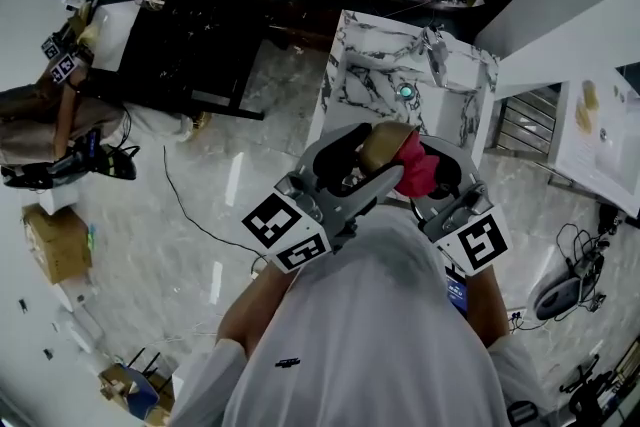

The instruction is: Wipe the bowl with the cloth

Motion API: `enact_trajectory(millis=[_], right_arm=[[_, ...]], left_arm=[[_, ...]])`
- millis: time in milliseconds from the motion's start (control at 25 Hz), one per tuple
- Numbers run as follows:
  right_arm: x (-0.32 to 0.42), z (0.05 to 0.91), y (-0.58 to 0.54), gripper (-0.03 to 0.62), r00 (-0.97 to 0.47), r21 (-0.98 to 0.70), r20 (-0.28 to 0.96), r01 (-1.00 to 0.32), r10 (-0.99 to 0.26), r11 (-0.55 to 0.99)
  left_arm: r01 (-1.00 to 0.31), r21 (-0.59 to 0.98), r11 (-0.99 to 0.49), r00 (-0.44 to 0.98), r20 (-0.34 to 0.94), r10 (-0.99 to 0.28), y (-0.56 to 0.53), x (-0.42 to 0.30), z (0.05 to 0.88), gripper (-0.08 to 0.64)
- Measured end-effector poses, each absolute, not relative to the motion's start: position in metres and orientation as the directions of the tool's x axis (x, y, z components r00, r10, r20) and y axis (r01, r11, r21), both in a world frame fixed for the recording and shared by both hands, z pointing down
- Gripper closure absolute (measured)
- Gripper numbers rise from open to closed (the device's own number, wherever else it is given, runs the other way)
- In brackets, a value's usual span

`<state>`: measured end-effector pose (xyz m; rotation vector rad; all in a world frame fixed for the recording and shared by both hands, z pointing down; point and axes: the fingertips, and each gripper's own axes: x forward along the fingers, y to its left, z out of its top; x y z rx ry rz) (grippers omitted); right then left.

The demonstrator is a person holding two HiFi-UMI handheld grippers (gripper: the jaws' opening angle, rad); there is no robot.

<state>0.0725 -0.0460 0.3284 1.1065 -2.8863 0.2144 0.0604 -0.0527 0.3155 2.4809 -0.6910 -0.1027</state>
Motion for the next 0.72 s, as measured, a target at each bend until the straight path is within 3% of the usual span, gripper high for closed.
enact_trajectory(millis=[320, 720], right_arm=[[0.097, 0.321, -0.048, 0.466, -0.693, -0.033, 0.12, -0.718, -0.711, 0.695], [0.079, 0.33, -0.025, 0.466, -0.733, -0.106, 0.155, -0.679, -0.663, 0.726]], left_arm=[[-0.46, 0.505, -0.73, 0.846, 0.0, -0.533, -0.052, 0.054, 0.28, 0.267], [-0.461, 0.507, -0.729, 0.851, 0.017, -0.525, -0.063, 0.063, 0.289, 0.268]])
